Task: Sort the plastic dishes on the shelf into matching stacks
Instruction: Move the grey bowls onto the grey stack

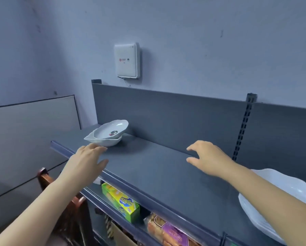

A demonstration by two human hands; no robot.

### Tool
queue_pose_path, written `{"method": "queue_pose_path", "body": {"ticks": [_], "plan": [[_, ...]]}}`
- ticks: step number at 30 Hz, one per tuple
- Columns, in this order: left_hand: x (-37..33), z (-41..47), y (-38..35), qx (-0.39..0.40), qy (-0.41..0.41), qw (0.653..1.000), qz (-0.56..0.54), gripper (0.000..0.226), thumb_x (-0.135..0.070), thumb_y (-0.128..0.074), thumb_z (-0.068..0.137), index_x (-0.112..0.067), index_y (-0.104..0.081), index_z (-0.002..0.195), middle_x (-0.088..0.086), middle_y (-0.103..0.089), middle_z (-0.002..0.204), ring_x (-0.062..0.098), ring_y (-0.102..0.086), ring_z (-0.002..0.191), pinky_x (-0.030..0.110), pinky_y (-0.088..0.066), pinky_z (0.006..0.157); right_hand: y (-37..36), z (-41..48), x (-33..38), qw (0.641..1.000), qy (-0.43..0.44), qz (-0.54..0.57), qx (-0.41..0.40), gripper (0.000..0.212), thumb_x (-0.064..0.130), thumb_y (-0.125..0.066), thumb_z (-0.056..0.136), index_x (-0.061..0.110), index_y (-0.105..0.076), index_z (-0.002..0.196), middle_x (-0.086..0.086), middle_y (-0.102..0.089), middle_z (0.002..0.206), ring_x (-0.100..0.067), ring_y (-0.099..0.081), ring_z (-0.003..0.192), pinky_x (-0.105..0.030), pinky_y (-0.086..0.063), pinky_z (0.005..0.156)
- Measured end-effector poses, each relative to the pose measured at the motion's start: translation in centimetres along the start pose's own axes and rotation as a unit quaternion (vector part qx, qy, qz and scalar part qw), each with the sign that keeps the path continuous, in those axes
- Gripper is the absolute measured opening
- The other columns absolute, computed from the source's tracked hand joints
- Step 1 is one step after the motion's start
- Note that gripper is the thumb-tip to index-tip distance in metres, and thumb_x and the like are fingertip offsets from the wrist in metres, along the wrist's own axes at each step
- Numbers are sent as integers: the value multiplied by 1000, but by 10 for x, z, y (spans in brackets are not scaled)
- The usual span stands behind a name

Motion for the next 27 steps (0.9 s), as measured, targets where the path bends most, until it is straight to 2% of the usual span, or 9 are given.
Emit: {"method": "queue_pose_path", "body": {"ticks": [7,10,17,20,24,26,27], "plan": [[60,27,-10,-10,40,999,-2,45,-39,-55,92,-27,-53,135,-3,-53,135,25,-47,123,40,-46,95,-43,82,50,995,-18,86,53,46,39,-56,92,17,-53,132,1,-54,134,-20,-52,121,-31,-42,97],[76,41,-23,-11,71,997,-22,45,-40,-56,91,-26,-54,134,-3,-53,134,25,-46,124,40,-44,97,-62,115,61,986,-35,152,61,47,38,-58,91,7,-57,126,-7,-59,130,-24,-54,121,-34,-44,99],[111,80,-56,23,118,993,9,47,-43,-52,93,-27,-49,137,-4,-51,136,22,-46,124,38,-46,97,-101,201,81,957,-54,276,76,57,32,-57,93,-9,-46,130,-22,-51,136,-38,-48,125,-47,-40,106],[127,101,-63,32,142,989,30,49,-42,-50,94,-26,-45,140,-5,-48,139,22,-43,127,37,-44,97,-119,243,87,944,-62,314,85,56,31,-57,92,-8,-46,131,-20,-53,135,-36,-51,122,-46,-42,104],[147,121,-74,39,171,983,45,50,-42,-49,94,-26,-43,142,-5,-47,140,22,-44,126,37,-44,97,-149,291,98,901,-95,411,106,64,31,-61,88,-13,-41,130,-25,-52,134,-41,-52,120,-53,-40,105],[155,126,-79,47,179,981,51,51,-43,-48,95,-26,-42,142,-6,-46,141,21,-44,126,36,-45,95,-165,312,105,872,-115,459,123,49,29,-61,88,-13,-53,112,-25,-61,116,-42,-55,117,-53,-46,100],[158,129,-82,49,182,981,52,51,-43,-47,95,-27,-42,143,-6,-46,141,20,-44,126,36,-45,95,-173,320,110,859,-121,478,136,36,28,-60,90,-6,-56,100,-19,-58,104,-42,-58,114,-50,-49,98]]}}
Point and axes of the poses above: each hand's wrist, its own z-axis towards the middle knuckle, its own y-axis out of the back of the hand, x = y × z, the point moved 7 cm from there along z, towards the middle knuckle
